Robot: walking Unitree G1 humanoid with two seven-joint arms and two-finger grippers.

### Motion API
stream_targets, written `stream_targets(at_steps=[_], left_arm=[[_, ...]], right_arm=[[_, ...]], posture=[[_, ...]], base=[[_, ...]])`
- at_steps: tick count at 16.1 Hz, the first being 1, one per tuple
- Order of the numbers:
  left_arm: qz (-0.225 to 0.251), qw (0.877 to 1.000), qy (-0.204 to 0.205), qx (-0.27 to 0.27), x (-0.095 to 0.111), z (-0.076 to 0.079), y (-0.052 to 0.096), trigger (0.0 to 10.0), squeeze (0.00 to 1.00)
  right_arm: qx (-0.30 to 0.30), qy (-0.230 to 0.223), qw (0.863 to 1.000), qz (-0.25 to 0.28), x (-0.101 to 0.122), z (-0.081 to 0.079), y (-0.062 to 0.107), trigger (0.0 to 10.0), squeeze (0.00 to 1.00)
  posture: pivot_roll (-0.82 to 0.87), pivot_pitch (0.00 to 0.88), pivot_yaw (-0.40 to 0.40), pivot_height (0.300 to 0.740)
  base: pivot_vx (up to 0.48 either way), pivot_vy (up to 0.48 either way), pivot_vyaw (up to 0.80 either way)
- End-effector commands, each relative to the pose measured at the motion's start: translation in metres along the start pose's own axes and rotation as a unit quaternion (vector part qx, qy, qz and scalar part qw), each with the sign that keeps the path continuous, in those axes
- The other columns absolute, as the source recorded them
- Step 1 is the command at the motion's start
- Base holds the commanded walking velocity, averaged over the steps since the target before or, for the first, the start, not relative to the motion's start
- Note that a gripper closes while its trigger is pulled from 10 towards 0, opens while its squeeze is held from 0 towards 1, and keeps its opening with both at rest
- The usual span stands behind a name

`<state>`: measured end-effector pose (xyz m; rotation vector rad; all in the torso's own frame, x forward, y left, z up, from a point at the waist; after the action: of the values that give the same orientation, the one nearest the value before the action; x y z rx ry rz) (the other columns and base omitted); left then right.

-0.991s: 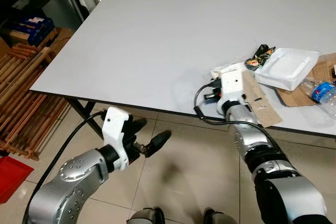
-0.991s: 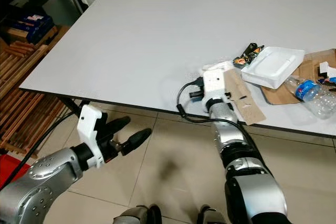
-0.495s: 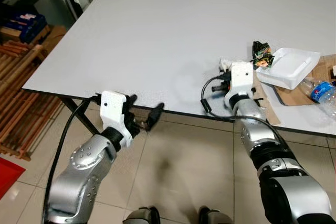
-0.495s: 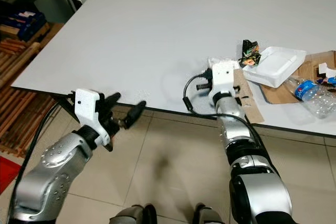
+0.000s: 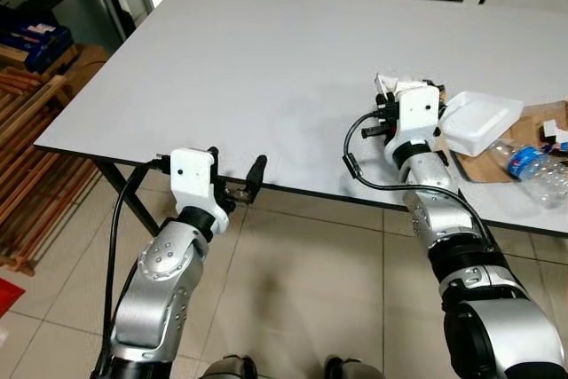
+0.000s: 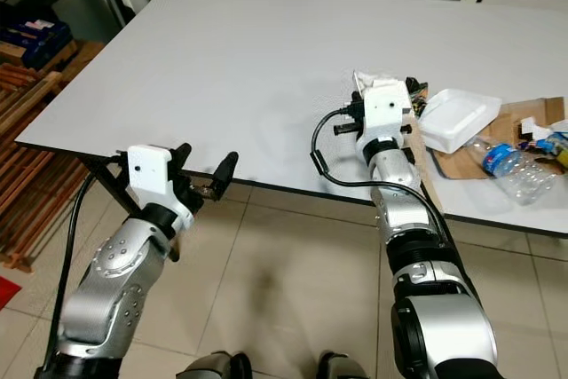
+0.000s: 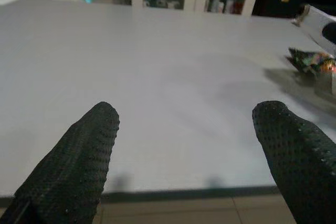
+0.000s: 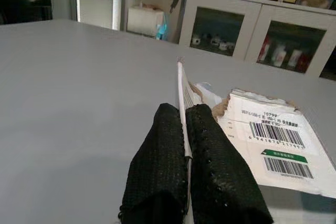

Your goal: Picking trash to rubbish bin

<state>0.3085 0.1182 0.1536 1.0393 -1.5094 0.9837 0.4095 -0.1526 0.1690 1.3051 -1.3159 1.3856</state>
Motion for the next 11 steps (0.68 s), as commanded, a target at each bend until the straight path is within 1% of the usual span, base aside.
stream_targets(at_steps=[1, 3, 4, 5, 6, 8, 11], left_arm=[[0.001, 1.000, -0.006, 0.011, -0.001, -0.003, -0.001, 10.0, 0.00], [0.001, 1.000, -0.009, 0.025, -0.003, -0.005, -0.001, 10.0, 0.00], [0.002, 0.999, -0.012, 0.040, -0.004, -0.008, 0.000, 10.0, 0.00], [0.002, 0.999, -0.014, 0.048, -0.004, -0.010, 0.000, 10.0, 0.00], [0.003, 0.998, -0.021, 0.065, -0.005, -0.015, 0.000, 10.0, 0.00], [0.003, 0.995, -0.033, 0.096, -0.005, -0.026, 0.002, 10.0, 0.00], [0.004, 0.994, -0.040, 0.106, -0.005, -0.026, 0.007, 10.0, 0.00]], right_arm=[[-0.003, -0.003, 1.000, 0.002, 0.001, 0.004, 0.002, 0.0, 0.00], [0.000, 0.001, 1.000, 0.002, 0.003, 0.005, 0.002, 0.0, 0.00], [0.003, 0.001, 1.000, 0.002, 0.004, 0.004, 0.002, 2.1, 0.00], [0.004, 0.001, 1.000, 0.002, 0.005, 0.004, 0.002, 4.7, 0.00], [0.007, 0.000, 1.000, 0.004, 0.006, 0.003, 0.002, 10.0, 0.00], [0.012, -0.004, 1.000, 0.015, 0.011, 0.001, 0.003, 10.0, 0.00], [0.015, -0.009, 1.000, 0.016, 0.012, 0.000, 0.006, 10.0, 0.00]], posture=[[-0.05, 0.096, 0.004, 0.740], [-0.05, 0.098, -0.001, 0.740], [-0.05, 0.101, -0.003, 0.740], [-0.05, 0.101, -0.003, 0.740], [-0.06, 0.104, -0.003, 0.740], [-0.06, 0.112, -0.005, 0.740], [-0.06, 0.135, -0.010, 0.740]], base=[[0.000, 0.000, 0.00], [0.000, 0.000, 0.00], [0.000, 0.000, 0.00], [0.000, 0.000, 0.00], [0.000, 0.000, 0.00], [0.000, 0.000, 0.00], [0.000, 0.000, 0.00]])
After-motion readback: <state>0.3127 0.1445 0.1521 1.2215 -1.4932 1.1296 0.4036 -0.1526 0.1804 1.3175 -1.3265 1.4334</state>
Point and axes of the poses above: a point about 5 cm out from each wrist's last joint towards the gripper, its own y axis pointing back from the gripper into the wrist, its own x axis along the axis of the wrist's last joint, z = x × y, the point moved 3 cm from there along -y, pointing out of the wrist towards the gripper, and after that the axes turned 13 degrees about -y, right-handed, at the moved point
